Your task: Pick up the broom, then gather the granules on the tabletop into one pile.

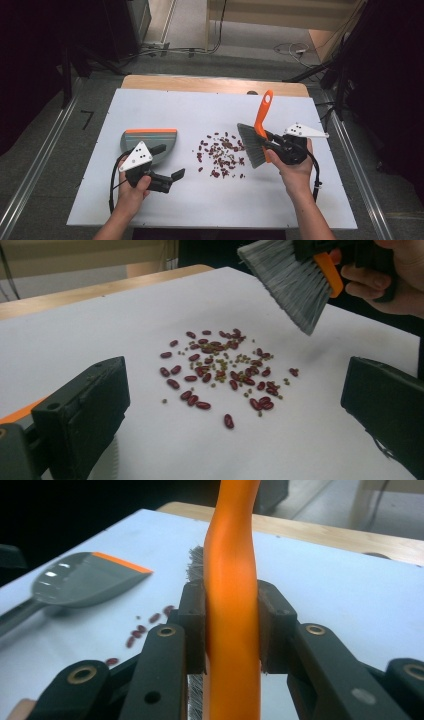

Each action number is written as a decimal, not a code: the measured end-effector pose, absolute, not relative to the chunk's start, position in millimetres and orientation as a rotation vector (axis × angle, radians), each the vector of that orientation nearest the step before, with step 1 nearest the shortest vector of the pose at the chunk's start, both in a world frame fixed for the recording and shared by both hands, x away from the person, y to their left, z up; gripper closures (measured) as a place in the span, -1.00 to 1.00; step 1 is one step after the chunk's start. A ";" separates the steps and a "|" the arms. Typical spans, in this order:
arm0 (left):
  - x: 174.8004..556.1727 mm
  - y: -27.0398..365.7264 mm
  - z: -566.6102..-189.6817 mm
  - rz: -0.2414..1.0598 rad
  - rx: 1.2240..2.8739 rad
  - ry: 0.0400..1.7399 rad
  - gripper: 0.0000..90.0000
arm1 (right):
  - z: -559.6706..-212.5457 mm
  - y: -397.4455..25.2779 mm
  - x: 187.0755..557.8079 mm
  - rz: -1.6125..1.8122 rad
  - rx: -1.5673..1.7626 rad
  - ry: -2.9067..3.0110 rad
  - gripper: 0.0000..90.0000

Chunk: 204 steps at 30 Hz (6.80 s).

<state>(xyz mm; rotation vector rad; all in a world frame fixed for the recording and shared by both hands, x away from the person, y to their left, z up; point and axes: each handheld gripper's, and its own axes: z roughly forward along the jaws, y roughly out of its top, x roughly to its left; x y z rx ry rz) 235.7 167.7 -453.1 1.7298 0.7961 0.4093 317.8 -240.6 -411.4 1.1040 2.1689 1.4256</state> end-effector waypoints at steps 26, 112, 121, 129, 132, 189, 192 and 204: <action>237.1 194.7 -454.3 0.422 1.695 0.871 -1.00 | -416.9 -255.5 344.7 1.182 1.272 2.131 0.51; 233.7 208.2 -459.2 0.450 1.682 0.902 -1.00 | -439.9 -97.1 440.5 0.554 0.605 2.533 0.54; 233.6 206.2 -458.7 0.453 1.685 0.897 -1.00 | -442.2 -93.0 419.7 0.570 0.561 2.587 0.54; 233.4 204.7 -458.3 0.451 1.686 0.894 -1.00 | -442.0 -96.0 402.9 0.597 0.500 2.628 0.54; 232.2 204.4 -457.4 0.454 1.687 0.887 -1.00 | -442.4 -96.5 397.8 0.604 0.480 2.636 0.54; 229.9 211.7 -455.5 0.463 1.656 0.901 -1.00 | -441.1 -57.8 384.3 0.598 0.215 2.705 0.54; 229.4 211.3 -455.0 0.466 1.658 0.901 -1.00 | -441.3 -58.9 377.9 0.610 0.214 2.710 0.54; 229.5 209.8 -455.6 0.463 1.659 0.895 -1.00 | -439.7 -65.3 359.8 0.638 0.148 2.742 0.54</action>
